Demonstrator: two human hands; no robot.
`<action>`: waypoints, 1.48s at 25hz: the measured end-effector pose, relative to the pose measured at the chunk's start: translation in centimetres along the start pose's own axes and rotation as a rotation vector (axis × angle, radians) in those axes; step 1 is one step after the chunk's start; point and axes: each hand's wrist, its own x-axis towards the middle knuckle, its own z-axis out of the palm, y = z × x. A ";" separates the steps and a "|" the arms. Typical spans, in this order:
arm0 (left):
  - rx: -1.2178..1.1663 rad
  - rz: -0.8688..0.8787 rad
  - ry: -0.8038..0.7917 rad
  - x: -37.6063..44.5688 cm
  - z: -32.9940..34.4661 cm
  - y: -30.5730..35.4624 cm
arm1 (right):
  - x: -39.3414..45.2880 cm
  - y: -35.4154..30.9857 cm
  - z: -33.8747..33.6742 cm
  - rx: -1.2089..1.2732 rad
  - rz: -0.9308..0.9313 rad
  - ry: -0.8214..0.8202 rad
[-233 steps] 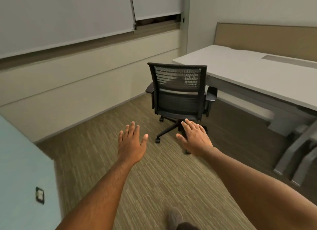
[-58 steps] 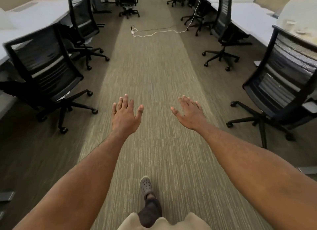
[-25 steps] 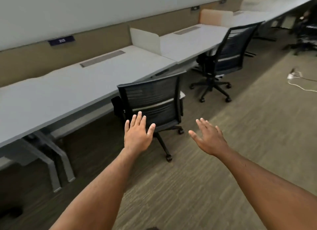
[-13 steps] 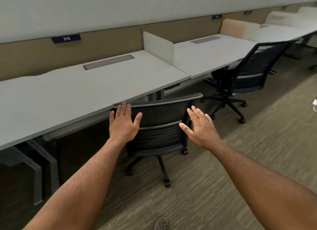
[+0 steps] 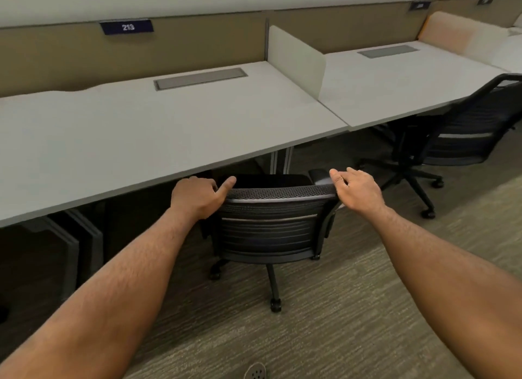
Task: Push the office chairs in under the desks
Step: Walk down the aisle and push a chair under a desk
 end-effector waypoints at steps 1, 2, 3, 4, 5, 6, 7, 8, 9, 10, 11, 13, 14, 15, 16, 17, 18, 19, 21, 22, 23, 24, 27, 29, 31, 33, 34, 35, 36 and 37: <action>0.001 0.002 0.035 -0.7 0.1 -0.1 | 0.3 0.0 0.2 0.008 0.009 0.026; 0.000 -0.008 0.048 -1.3 0.3 -0.2 | 0.5 0.0 0.3 0.012 0.017 0.054; -0.006 -0.022 0.049 -2.0 0.3 0.1 | 0.6 0.2 0.3 0.012 0.020 0.073; -0.011 -0.036 0.053 -2.7 0.2 0.7 | 0.6 0.4 0.2 0.011 0.015 0.073; -0.011 -0.044 0.070 -3.5 0.1 1.5 | 0.4 0.9 0.1 0.009 0.002 0.063; -0.008 -0.048 0.098 -4.3 0.1 2.3 | 0.2 1.5 0.0 0.010 -0.012 0.049; 0.005 -0.055 0.126 -4.9 0.3 2.9 | 0.1 2.0 -0.1 0.013 -0.028 0.043; 0.024 -0.069 0.143 -5.7 0.5 3.4 | 0.0 2.4 -0.3 0.013 -0.042 0.042; 0.040 -0.085 0.151 -6.6 0.8 4.1 | -0.1 3.0 -0.5 0.007 -0.061 0.040; 0.051 -0.103 0.155 -7.6 1.1 4.7 | -0.4 3.4 -0.6 0.002 -0.082 0.037; 0.063 -0.126 0.159 -8.6 1.2 5.1 | -0.6 3.6 -0.7 0.005 -0.103 0.037; 0.097 -0.179 0.164 -10.3 1.1 5.8 | -1.0 3.6 -1.0 0.031 -0.141 0.040; 0.106 -0.210 0.164 -10.9 0.8 6.1 | -1.1 3.5 -1.2 0.046 -0.155 0.042; 0.103 -0.244 0.165 -11.5 0.7 6.3 | -1.2 3.3 -1.3 0.053 -0.169 0.043; 0.089 -0.287 0.171 -12.1 0.5 6.4 | -1.2 2.9 -1.3 0.059 -0.184 0.046; 0.065 -0.340 0.185 -12.8 0.6 6.4 | -1.2 2.5 -1.3 0.067 -0.197 0.049; 0.032 -0.405 0.208 -13.5 0.8 6.3 | -1.3 2.0 -1.3 0.077 -0.207 0.053; -0.006 -0.478 0.237 -14.2 0.9 6.2 | -1.4 1.4 -1.2 0.086 -0.220 0.052; -0.091 -0.586 0.295 -15.1 1.2 5.6 | -1.5 0.5 -1.0 0.091 -0.243 0.045; -0.124 -0.607 0.332 -15.4 1.2 5.1 | -1.5 0.0 -0.7 0.091 -0.259 0.038; -0.144 -0.613 0.365 -15.5 1.1 4.5 | -1.6 -0.4 -0.6 0.088 -0.279 0.027; -0.145 -0.619 0.389 -15.4 1.0 3.7 | -1.5 -1.0 -0.4 0.086 -0.301 0.014; -0.133 -0.649 0.380 -15.4 0.9 0.9 | -1.3 -3.1 0.4 0.108 -0.373 0.000; -0.128 -0.646 0.359 -15.0 0.7 -1.6 | -1.0 -4.8 1.1 0.123 -0.426 0.010; -0.133 -0.642 0.327 -14.0 0.5 -4.4 | -0.6 -6.6 1.6 0.096 -0.469 0.016; -0.128 -0.646 0.288 -13.0 0.3 -6.9 | 0.0 -8.4 2.2 0.043 -0.486 0.019; -0.123 -0.652 0.274 -12.5 0.2 -8.1 | 0.4 -9.5 2.5 0.025 -0.490 0.020; -0.114 -0.657 0.258 -12.1 0.2 -9.2 | 0.8 -10.5 2.8 0.012 -0.492 0.019; -0.097 -0.657 0.239 -11.7 0.3 -10.2 | 1.2 -11.3 3.2 -0.001 -0.495 0.015; -0.079 -0.653 0.219 -11.3 0.3 -11.1 | 1.5 -12.1 3.7 -0.013 -0.494 0.010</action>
